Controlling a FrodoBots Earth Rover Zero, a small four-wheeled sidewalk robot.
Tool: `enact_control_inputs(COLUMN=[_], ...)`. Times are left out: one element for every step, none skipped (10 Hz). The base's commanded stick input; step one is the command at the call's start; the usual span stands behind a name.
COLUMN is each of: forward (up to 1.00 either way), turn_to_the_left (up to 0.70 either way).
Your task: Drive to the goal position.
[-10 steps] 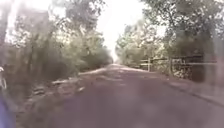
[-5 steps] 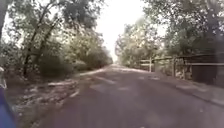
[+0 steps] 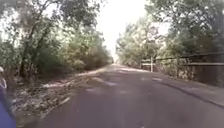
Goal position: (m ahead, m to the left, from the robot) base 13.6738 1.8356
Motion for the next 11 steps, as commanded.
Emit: enact_control_inputs(forward=[0.70, 0.70, 0.70, 0.70, 0.70, 0.70, 0.70, 0.70, 0.70, 0.70, 0.70], turn_to_the_left=[0.00, 0.00, 0.00, 0.00, 0.00, 0.00, 0.00, 0.00, 0.00, 0.00, 0.00])
